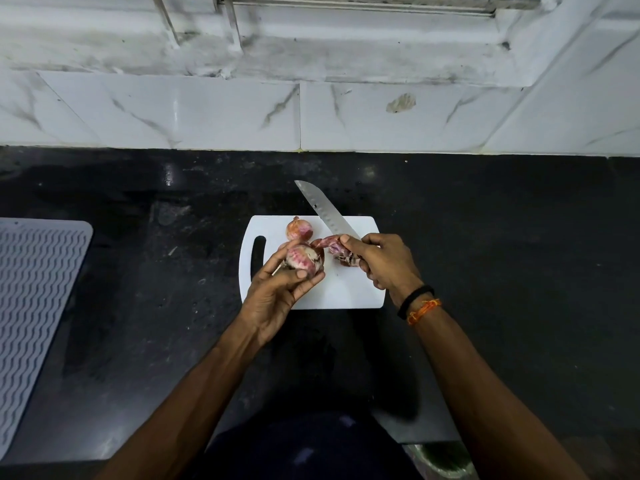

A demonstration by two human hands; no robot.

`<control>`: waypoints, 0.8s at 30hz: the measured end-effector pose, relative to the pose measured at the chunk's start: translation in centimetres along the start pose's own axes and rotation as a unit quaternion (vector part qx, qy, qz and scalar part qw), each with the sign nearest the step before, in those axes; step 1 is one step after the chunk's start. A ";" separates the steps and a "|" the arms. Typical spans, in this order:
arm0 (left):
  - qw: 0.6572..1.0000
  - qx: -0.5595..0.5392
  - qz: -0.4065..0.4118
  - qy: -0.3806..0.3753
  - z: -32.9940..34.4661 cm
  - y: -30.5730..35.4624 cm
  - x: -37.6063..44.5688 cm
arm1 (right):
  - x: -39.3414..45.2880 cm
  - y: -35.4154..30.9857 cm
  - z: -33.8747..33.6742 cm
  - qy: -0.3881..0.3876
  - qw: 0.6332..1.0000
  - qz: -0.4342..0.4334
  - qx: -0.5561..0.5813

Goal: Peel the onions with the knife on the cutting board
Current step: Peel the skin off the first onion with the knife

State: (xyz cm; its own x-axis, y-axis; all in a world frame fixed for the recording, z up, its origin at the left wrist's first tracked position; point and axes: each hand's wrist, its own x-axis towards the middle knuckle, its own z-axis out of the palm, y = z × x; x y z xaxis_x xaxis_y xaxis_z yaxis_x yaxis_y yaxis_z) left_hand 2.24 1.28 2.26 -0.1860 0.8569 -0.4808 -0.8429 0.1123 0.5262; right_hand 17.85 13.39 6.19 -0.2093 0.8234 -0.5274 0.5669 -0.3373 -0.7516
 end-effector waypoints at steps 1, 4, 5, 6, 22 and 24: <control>1.000 0.016 0.000 0.005 0.0 0.1 0.0 | -0.1 0.0 0.0 0.001 1.000 -0.001 0.000; 0.996 0.088 -0.011 0.021 0.3 0.4 -0.2 | -0.4 -0.2 -0.3 0.005 1.000 -0.006 -0.003; 0.994 0.109 -0.014 0.028 0.3 0.5 -0.3 | -0.5 -0.3 -0.5 0.008 1.000 -0.010 -0.004; 0.991 0.125 -0.015 0.034 0.4 0.5 -0.3 | -0.6 -0.4 -0.7 0.011 1.000 -0.016 -0.005; 0.999 -0.014 -0.002 0.050 2.3 0.0 0.2 | -3.3 0.3 -4.0 0.043 0.997 -0.025 0.067; 0.998 -0.031 -0.010 0.058 2.4 -0.2 0.1 | -3.5 0.3 -4.3 0.043 0.995 -0.029 0.086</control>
State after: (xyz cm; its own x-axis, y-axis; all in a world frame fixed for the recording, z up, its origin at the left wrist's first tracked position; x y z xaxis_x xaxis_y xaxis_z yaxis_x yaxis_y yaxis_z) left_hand 3.62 2.56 3.74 -0.2235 0.7900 -0.5709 -0.8756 0.0947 0.4737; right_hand 22.21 12.34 9.50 -0.1637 0.8773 -0.4511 0.4100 -0.3554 -0.8400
